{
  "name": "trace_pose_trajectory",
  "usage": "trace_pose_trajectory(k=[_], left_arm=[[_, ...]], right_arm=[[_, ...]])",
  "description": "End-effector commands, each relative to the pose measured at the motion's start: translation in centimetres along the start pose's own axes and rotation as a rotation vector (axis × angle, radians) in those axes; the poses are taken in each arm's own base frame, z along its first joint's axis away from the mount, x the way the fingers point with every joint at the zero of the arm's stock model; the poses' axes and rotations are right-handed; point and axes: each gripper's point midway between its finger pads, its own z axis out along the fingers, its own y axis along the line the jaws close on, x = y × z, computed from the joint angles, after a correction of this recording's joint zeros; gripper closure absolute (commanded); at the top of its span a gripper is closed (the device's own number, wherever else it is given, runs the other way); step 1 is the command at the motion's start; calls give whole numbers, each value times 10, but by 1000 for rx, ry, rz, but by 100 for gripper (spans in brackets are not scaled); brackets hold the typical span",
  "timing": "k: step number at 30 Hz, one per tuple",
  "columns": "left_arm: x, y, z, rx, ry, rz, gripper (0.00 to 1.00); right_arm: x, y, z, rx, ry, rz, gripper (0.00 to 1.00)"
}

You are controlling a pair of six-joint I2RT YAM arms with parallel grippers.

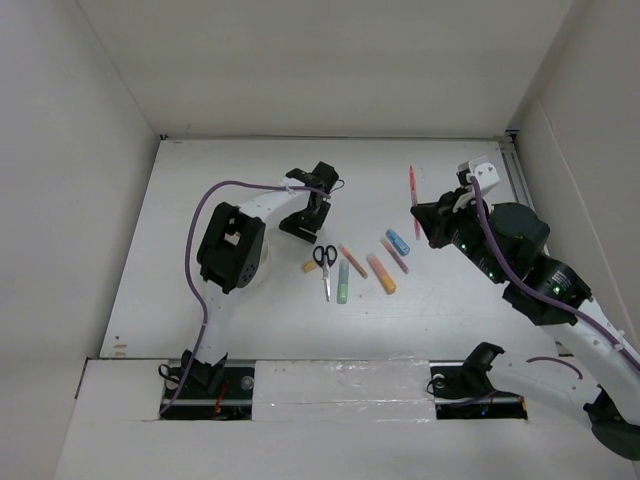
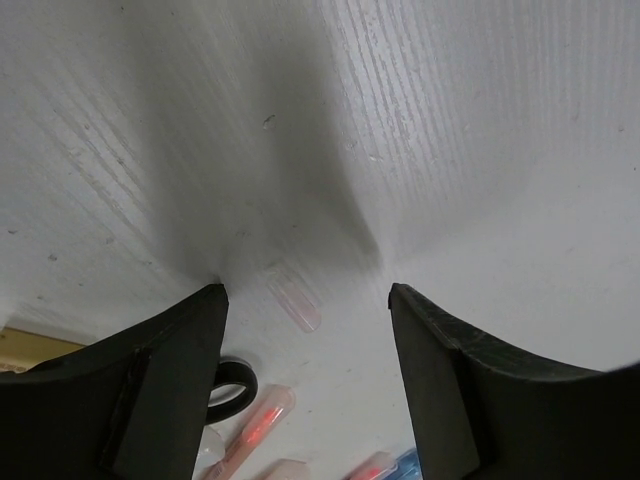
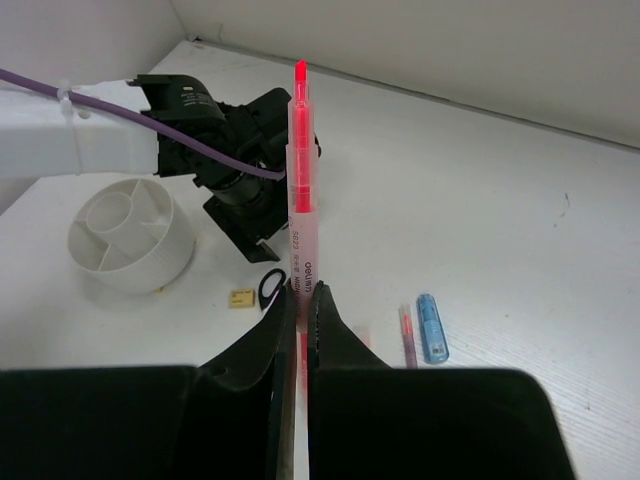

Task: Sort the stationery into containers
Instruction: Close the pen cap on the pen.

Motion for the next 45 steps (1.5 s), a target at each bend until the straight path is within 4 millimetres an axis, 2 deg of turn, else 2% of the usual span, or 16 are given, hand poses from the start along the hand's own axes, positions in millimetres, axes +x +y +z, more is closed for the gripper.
trace_pose_trajectory(k=[1, 4, 9, 14, 17, 18, 20, 24, 33, 39, 44, 45], left_arm=[[-12, 5, 3, -35, -61, -40, 39], [-9, 7, 6, -46, -52, -38, 46], [-7, 1, 5, -38, -41, -41, 46], [-4, 2, 10, -69, -37, 0, 51], [-2, 14, 16, -129, -36, 15, 51], [-2, 10, 14, -119, -34, 13, 51], [0, 15, 18, -132, -26, 15, 51], [0, 15, 15, -123, -24, 12, 63], [2, 19, 12, -154, -8, 38, 63], [7, 30, 25, -208, 5, 80, 65], [12, 28, 35, -231, 17, 124, 68], [10, 25, 31, -234, 6, 126, 68]], right_arm=[[-15, 2, -2, -2, -50, 2, 100], [-15, 2, -2, -2, -50, 2, 100], [-17, 1, -5, -4, -58, 4, 100], [-18, 0, -5, 5, -60, 4, 100], [-20, -2, -8, 13, -70, 7, 100], [-20, -2, -8, 13, -70, 7, 100], [-22, -3, -11, 11, -79, 10, 100], [-22, -3, -11, 11, -79, 10, 100], [-26, -3, -16, 9, -96, 15, 100], [-29, -5, -19, 16, -106, 18, 100], [-35, -7, -29, 12, -135, 26, 100], [-35, -7, -29, 12, -135, 26, 100]])
